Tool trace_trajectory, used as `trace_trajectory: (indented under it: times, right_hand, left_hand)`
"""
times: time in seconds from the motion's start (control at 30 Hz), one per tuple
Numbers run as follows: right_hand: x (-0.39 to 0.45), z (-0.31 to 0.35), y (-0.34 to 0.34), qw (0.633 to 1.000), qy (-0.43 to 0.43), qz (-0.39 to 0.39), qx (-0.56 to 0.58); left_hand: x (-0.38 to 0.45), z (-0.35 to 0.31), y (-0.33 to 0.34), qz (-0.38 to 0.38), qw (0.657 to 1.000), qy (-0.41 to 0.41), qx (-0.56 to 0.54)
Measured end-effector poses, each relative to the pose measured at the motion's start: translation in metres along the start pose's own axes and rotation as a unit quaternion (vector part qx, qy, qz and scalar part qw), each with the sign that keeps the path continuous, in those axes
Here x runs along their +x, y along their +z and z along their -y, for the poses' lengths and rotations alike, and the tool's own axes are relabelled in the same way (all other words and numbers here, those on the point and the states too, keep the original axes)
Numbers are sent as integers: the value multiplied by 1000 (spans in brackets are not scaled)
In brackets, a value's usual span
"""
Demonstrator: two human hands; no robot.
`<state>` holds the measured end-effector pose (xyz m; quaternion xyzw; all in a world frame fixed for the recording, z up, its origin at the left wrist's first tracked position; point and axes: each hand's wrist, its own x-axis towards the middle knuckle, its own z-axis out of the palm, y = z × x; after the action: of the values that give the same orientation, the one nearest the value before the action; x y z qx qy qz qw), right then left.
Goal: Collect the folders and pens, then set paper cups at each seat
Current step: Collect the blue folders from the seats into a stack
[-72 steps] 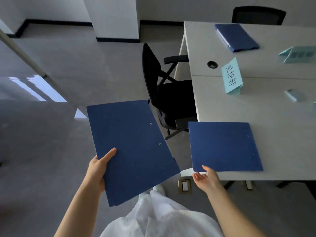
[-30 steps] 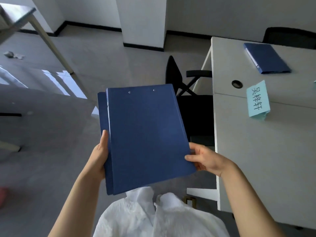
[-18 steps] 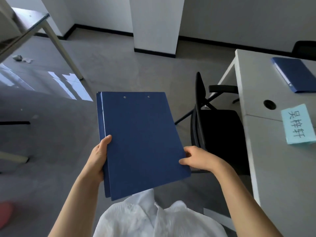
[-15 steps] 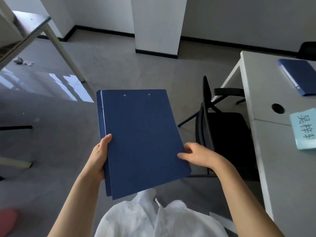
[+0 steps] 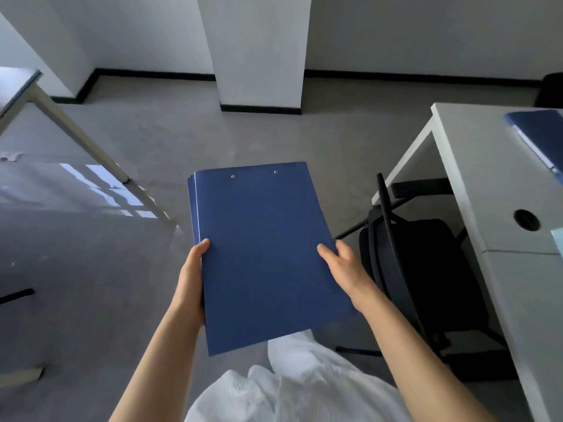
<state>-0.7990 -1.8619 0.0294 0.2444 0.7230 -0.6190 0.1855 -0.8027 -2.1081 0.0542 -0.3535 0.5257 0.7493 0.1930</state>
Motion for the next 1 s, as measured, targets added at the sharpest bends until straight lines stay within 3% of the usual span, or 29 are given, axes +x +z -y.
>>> trace_trajectory:
  times: [0.43,0.67,1.0]
  right_hand:
    - [202,144,-49,992,-52,-110,42]
    - [274,179,-75,984,-40,-169,48]
    - [439,284,-142,974,-24,-217,53]
  left_hand:
    - [182,-170,142,47,990,33,130]
    - [256,-214,226,32,987,36,156]
    - [408,-341,371,108,972,42,205]
